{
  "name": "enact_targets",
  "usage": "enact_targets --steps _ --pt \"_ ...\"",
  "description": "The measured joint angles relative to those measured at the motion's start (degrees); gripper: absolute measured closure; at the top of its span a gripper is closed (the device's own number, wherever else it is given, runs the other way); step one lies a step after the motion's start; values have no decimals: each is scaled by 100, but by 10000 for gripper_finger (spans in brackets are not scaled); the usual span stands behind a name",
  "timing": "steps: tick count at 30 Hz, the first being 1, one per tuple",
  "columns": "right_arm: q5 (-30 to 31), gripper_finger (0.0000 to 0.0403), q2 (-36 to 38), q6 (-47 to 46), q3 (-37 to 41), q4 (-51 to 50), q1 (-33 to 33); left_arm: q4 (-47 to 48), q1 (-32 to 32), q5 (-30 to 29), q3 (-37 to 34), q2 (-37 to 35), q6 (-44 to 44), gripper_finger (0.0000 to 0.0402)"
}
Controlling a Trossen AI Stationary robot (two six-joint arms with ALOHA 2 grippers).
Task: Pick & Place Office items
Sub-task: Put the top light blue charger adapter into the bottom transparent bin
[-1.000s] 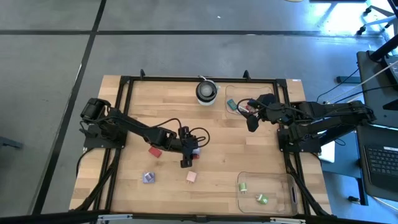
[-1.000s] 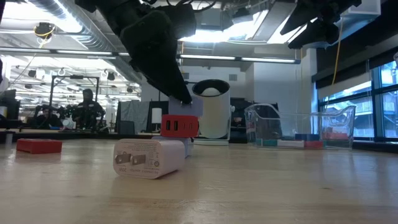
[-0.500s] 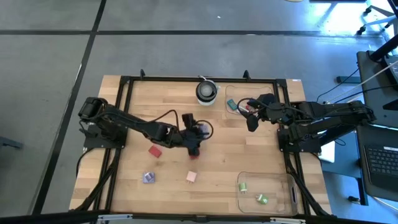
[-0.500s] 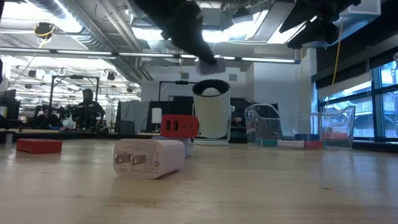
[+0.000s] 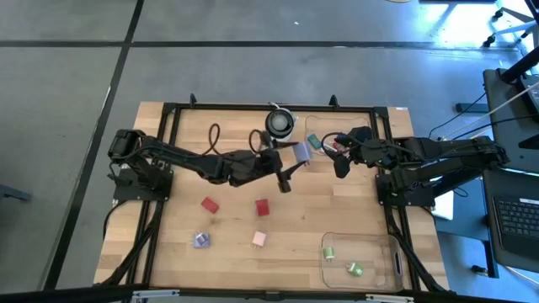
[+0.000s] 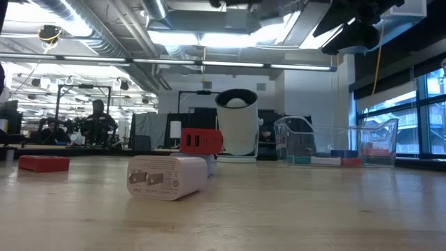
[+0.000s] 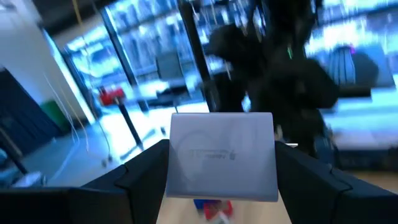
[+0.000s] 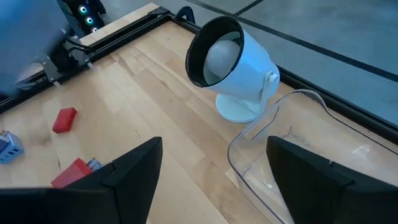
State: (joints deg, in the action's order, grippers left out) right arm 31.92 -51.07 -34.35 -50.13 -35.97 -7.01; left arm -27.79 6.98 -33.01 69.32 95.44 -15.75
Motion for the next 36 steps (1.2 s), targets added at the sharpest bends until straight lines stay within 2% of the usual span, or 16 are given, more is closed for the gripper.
enact_targets --steps 3,11,18,22,28,32,36 --pt "0 112 1 -8 0 0 0 -375 0 -55 0 0 -264 148" --pt "-159 112 0 -382 0 214 1 -252 -125 -59 0 0 -343 148" --pt "-762 112 2 -92 0 1474 2 -169 -278 -56 0 0 -348 148" --pt "-791 112 2 25 0 2000 8 -167 -342 -53 0 0 -348 148" --pt "-752 112 -21 -773 0 2414 145 -102 -370 56 0 0 -401 148" --pt "-768 109 -156 -981 0 2722 243 -33 -387 175 0 0 -411 148" --pt "-1190 93 -436 -1024 -2 3052 319 8 -410 181 0 2 -409 148"
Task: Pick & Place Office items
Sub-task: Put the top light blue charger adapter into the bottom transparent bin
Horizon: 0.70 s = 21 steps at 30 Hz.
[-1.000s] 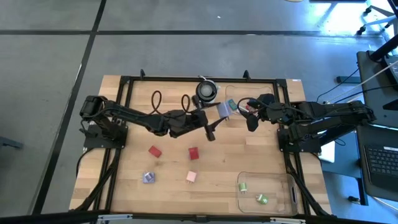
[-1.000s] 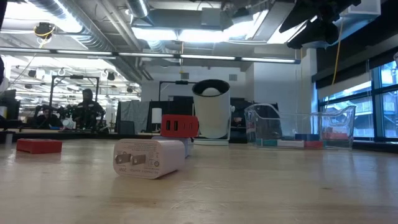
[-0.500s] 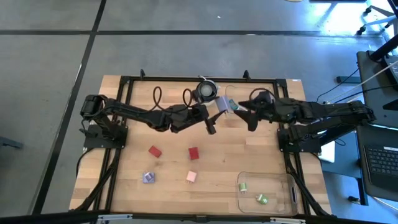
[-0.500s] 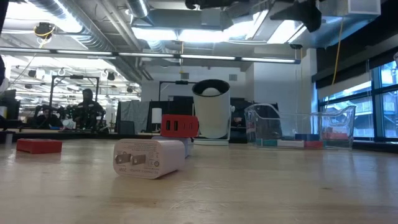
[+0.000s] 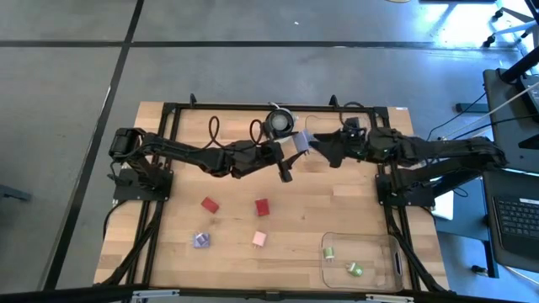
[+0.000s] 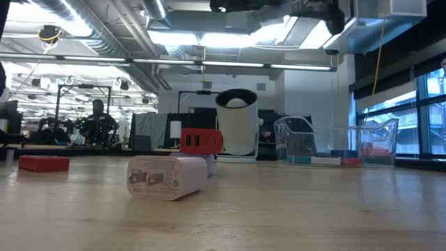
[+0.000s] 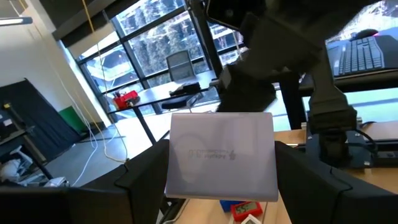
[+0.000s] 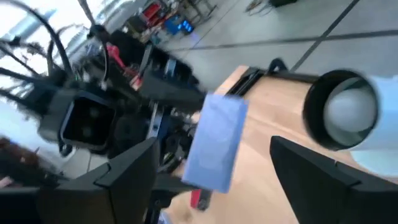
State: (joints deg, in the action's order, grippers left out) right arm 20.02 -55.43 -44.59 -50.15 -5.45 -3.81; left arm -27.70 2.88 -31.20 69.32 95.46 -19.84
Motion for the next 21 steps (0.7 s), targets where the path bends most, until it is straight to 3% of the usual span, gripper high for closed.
enact_targets --steps 6,11,16,21 --pt "-168 66 -481 17 0 362 92 111 -5 82 0 0 4 148" --pt "-227 76 -597 22 0 375 202 211 -3 90 0 0 13 148" --pt "-323 136 -600 -43 0 366 279 295 0 87 0 0 15 145" --pt "-520 240 -600 -250 0 335 339 285 0 85 0 0 -35 136"
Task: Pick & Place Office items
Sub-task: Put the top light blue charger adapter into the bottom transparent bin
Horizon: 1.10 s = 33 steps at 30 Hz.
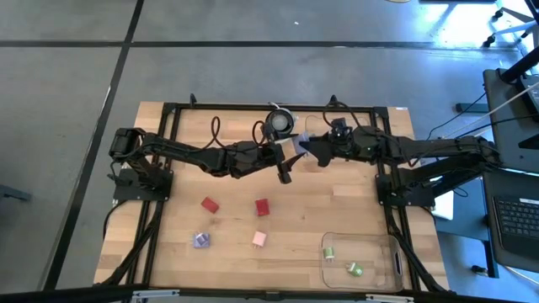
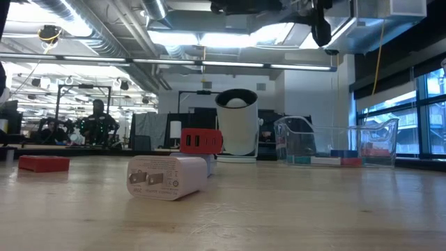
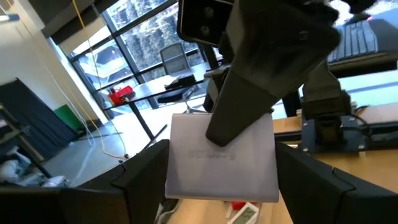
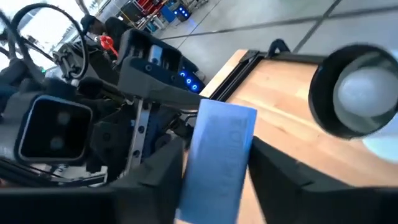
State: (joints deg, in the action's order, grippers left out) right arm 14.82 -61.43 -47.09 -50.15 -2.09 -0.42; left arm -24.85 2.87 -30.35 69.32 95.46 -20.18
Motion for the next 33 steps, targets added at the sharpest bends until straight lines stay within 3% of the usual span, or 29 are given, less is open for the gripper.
enact_targets --steps 2,13,24,28,33 --pt "-123 278 -2 -186 0 -6 33 10 2 -52 -2 3 -130 134" --pt "-372 280 5 -218 0 -37 73 -51 62 -120 -4 4 -376 132" --pt "-1080 280 376 -24 2 -715 423 224 84 -299 -2 2 1636 100" --pt "-1809 280 631 -26 2 -1536 471 899 96 -273 -2 2 2296 96" --pt "-3178 280 770 -222 2 -2572 147 1958 88 -220 -2 2 3091 96"
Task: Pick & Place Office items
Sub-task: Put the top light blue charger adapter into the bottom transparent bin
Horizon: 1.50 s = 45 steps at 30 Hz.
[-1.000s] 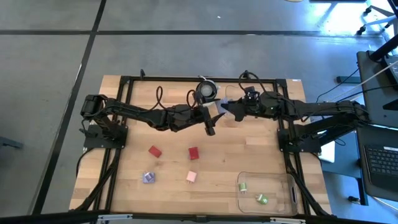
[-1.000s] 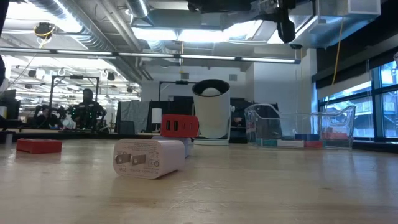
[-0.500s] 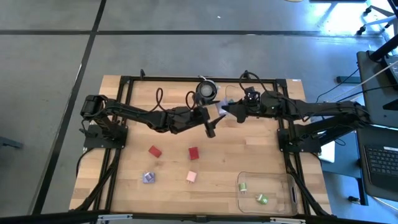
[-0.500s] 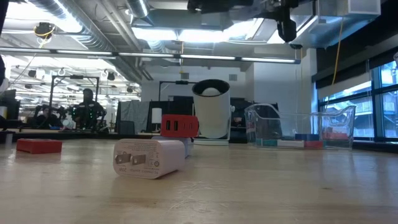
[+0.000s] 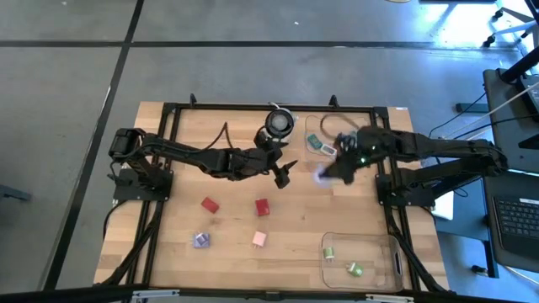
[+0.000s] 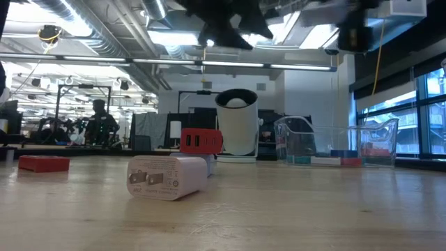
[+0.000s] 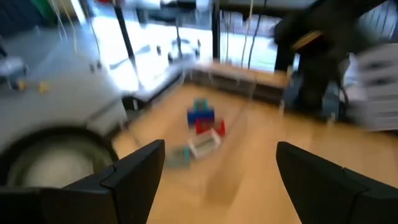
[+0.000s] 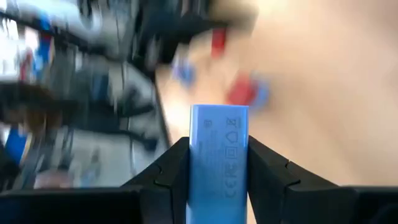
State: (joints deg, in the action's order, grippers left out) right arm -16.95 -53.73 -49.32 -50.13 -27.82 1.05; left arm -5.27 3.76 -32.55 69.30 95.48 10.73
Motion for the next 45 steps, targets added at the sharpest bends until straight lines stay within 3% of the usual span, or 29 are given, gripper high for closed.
enact_targets --steps 10,17,22,32,40,45 --pt "-184 280 -85 -1164 2 -570 -1803 1726 6 296 0 0 1197 95" --pt "-214 280 -478 -2108 0 -566 -2986 2552 6 802 0 0 1270 95" --pt "-213 280 -1064 -2773 0 -559 -3520 2883 4 829 0 0 1267 95" --pt "-214 280 -2076 -3376 0 -413 -4060 3213 -8 858 0 0 1276 95" --pt "-194 276 -2552 -2719 0 -435 -4064 3225 142 1018 -2 0 2037 95" --pt "-110 272 -2738 -2109 0 -430 -4101 3202 250 1090 -2 -1 2991 96"
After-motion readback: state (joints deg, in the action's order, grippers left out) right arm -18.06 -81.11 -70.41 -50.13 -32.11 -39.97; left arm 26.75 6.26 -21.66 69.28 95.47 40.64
